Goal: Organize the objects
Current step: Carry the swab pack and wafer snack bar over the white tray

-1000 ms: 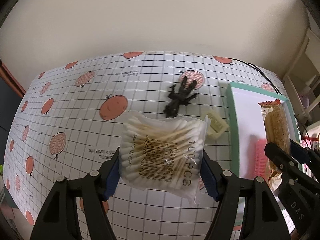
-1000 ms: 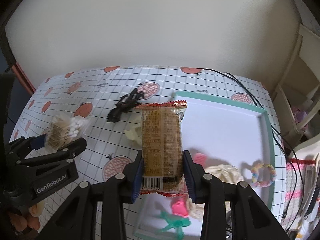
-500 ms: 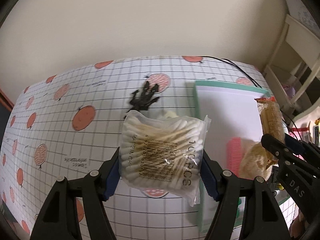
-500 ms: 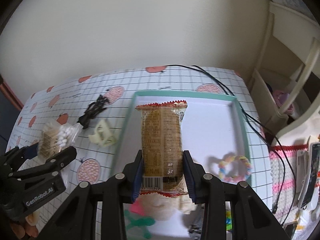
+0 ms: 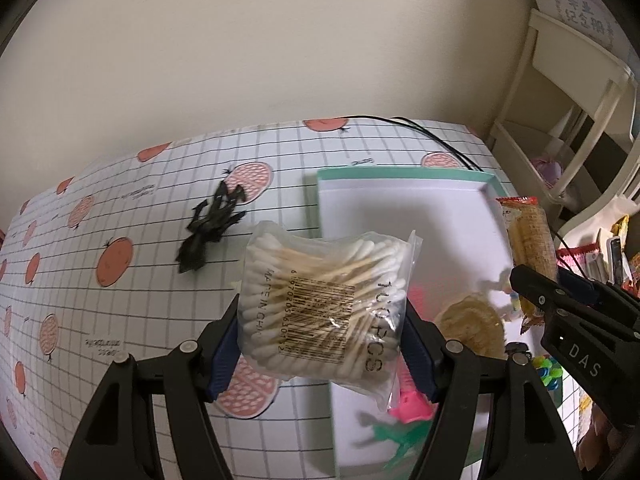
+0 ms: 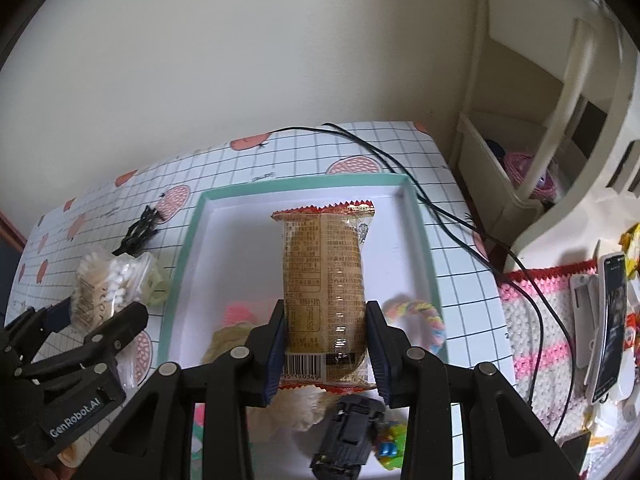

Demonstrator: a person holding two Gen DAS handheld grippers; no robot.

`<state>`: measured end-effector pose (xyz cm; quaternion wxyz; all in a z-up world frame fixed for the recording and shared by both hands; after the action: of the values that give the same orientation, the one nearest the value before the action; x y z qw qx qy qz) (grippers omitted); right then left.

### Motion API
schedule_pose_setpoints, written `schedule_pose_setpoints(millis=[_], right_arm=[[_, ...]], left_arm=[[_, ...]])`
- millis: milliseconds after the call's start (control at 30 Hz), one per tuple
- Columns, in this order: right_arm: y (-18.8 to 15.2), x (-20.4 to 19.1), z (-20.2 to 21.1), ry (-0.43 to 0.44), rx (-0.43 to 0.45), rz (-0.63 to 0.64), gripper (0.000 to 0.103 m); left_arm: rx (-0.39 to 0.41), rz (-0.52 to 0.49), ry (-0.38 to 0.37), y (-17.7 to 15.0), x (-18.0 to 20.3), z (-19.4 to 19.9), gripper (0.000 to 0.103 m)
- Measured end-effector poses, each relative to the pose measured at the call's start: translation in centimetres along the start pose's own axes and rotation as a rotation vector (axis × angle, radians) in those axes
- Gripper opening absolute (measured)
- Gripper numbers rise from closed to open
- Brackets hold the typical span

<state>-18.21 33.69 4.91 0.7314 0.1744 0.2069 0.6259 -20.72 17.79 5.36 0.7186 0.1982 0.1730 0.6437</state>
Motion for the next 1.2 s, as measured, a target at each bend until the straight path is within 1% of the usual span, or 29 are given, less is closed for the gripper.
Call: schedule_pose_setpoints(millis=[267, 467, 633, 800, 1200], right_arm=[[0.2, 1.2, -0.1, -0.005, 0.013, -0.027, 0.039], [0.7, 1.7, 0.3, -0.009, 0.038, -0.032, 0.039], [1.1, 2.2, 0.1, -0.005, 0.061, -0.045, 0.039], [1.2, 2.3, -0.2, 0.003, 0.079, -0.047, 0.039], [1.0, 2.0, -1.6, 0.01, 0.067, -0.041, 0.039]], left_arm=[[0.041, -0.018, -0.03, 1.3, 2.0, -0.8, 0.072], [0.111, -0.034, -0.051, 3.0, 3.4, -0.9, 0.072], [0.104, -0.042, -0.059, 2.9, 4.0, -2.0, 0.072], [0.1, -0.03, -0.062, 2.7, 4.0, -2.8, 0.072], [0.088, -0.024, -0.068, 2.0, 4.1, -4.2, 0.072]])
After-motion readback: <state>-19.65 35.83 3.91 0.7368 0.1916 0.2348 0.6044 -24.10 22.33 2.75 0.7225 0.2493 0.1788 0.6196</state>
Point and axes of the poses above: each gripper's, at about its wrist camera, not at the fingertips, and z roughly against the way its jaws point, x to its right, y to its top, the point moved 3 cm from there along -z, roughly the way its jaws point, and after that the axes turned 1 degree about -x, right-handed, at the moved point
